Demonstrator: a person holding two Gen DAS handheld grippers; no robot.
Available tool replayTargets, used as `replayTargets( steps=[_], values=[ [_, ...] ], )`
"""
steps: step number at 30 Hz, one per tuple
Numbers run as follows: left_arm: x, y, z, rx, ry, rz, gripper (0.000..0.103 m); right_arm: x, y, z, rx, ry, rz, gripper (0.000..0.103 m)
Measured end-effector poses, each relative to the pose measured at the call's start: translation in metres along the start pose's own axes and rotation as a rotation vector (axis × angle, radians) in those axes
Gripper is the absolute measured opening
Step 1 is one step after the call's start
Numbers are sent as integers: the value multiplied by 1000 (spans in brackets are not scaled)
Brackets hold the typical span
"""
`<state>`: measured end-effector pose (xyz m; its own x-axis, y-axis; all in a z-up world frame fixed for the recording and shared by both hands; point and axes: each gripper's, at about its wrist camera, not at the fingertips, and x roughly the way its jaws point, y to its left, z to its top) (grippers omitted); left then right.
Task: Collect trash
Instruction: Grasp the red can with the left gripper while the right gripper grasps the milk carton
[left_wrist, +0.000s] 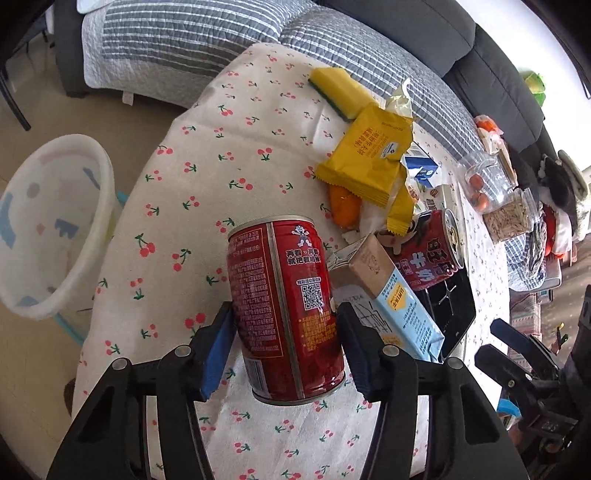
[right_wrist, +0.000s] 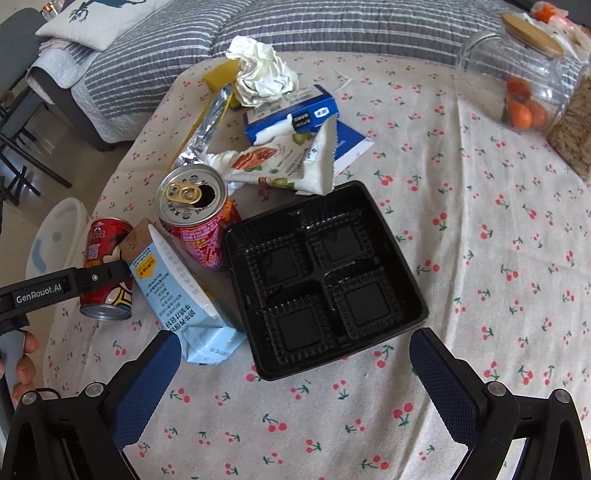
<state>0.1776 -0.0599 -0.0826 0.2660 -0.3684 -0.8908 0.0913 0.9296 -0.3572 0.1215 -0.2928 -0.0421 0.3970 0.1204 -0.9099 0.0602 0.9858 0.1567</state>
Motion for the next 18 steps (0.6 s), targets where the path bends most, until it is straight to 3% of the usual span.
replayTargets(
  steps=[8, 18],
  values=[
    [-37, 33, -12, -6, -60, 20, 58, 27, 48, 7, -126, 38, 92, 79],
    [-58, 68, -23, -48, -88, 27, 58, 70, 91, 10, -251, 103, 39, 71]
  ],
)
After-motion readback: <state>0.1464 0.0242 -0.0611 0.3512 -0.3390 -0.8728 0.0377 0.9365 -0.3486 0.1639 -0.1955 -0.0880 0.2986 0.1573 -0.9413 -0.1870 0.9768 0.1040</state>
